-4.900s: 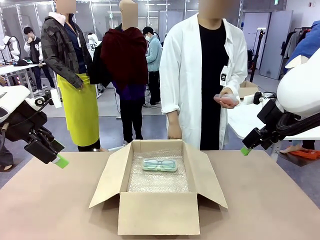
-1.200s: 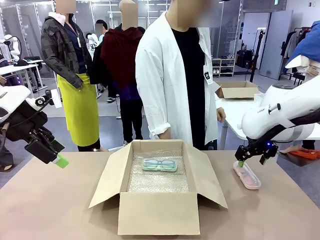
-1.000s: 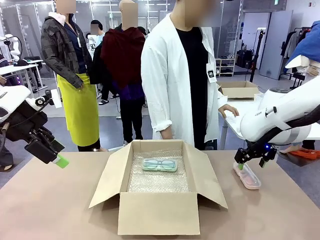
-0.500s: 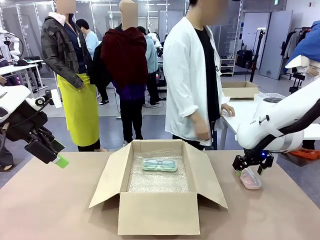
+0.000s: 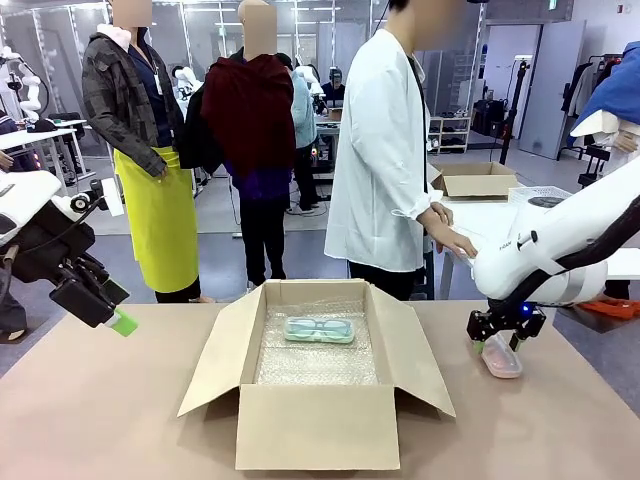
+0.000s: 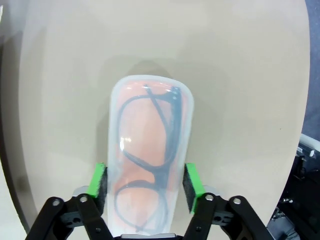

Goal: Pack the glasses set securely to prepare it for shipping.
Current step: Put the Glasses case from the right side of the table into the Package Box, then position the Package Box on the left side of the table.

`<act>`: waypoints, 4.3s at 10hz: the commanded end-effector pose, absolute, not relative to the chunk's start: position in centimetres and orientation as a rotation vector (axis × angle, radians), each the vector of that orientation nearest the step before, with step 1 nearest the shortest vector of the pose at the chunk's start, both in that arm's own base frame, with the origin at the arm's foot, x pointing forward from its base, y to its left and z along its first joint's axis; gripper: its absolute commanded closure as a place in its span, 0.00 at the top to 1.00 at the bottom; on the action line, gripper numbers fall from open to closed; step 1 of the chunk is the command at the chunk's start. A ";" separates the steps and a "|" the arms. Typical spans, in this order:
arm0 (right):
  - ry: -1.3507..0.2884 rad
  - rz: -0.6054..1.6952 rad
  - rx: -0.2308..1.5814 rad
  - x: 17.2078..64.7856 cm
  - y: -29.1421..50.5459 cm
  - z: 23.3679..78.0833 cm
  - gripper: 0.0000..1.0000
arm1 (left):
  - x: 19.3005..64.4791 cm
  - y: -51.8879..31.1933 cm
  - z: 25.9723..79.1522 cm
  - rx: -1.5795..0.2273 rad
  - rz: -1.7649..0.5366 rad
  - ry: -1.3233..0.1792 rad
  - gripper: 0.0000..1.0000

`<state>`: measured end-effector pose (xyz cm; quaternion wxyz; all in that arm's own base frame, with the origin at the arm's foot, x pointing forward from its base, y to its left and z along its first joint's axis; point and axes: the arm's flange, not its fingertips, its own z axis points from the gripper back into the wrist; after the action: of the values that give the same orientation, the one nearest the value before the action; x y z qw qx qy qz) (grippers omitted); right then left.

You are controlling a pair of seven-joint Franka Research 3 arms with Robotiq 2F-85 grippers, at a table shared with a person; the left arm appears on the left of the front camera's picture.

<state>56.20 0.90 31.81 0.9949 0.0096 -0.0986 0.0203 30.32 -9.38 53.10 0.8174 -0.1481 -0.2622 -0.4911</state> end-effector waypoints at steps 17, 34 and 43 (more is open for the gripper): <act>-0.134 1.324 0.140 48.2 23.3 50.8 0.35 | 30.4 -9.2 53.1 -0.340 -1.064 -0.567 1.00; -0.039 1.372 0.153 54.7 37.0 34.0 1.00 | 30.4 -9.2 53.1 -0.340 -1.064 -0.567 1.00; -0.042 1.392 0.173 54.7 36.6 34.0 1.00 | 30.4 -9.2 53.1 -0.340 -1.064 -0.567 1.00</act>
<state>54.86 36.61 33.94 0.7656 0.0813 -0.0185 0.6379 30.33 -9.37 53.12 0.8175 -0.1478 -0.2624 -0.4909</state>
